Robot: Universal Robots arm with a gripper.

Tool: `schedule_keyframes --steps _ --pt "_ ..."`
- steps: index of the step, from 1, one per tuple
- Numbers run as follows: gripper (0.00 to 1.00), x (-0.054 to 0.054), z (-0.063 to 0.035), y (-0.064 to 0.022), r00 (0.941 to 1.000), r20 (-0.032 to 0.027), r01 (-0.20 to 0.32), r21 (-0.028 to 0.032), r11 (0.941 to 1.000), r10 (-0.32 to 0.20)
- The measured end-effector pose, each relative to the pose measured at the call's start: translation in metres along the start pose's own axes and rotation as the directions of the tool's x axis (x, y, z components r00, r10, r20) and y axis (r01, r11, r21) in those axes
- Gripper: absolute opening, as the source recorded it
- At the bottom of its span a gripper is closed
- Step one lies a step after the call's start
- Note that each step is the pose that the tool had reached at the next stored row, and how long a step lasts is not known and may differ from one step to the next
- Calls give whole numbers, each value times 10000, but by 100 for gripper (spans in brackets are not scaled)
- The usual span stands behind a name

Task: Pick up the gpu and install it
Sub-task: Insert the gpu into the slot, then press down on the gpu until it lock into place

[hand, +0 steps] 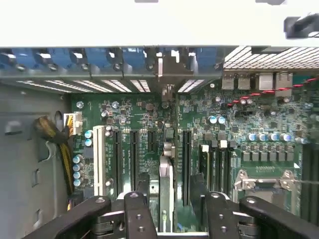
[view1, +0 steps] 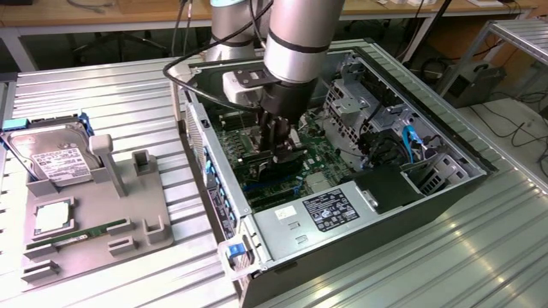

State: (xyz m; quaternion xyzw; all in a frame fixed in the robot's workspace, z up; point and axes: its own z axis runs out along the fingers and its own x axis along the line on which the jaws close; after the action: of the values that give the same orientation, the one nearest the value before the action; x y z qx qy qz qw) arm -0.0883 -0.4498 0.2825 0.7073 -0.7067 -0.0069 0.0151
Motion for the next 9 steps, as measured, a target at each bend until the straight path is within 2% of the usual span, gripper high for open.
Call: schedule_keyframes --steps 1,2,3,4,5,6,7,9 --pt "38 -84 -37 1 10000 -47 -1 0 10000 1" --pt "11 -151 57 7 9994 -340 -11 -7 10000 11" --pt "11 -147 73 6 9992 -394 -12 -56 10000 10" --pt "11 -116 91 6 9991 -419 -12 -103 9999 8" --pt "11 -125 142 4 9991 -425 -11 -105 9999 6" --pt "11 -127 33 7 9992 -403 -13 -95 10000 9" --pt "11 -124 -140 13 9991 -413 -12 -99 10000 8" --pt "11 -123 -189 14 9991 -413 -12 -100 9999 8"
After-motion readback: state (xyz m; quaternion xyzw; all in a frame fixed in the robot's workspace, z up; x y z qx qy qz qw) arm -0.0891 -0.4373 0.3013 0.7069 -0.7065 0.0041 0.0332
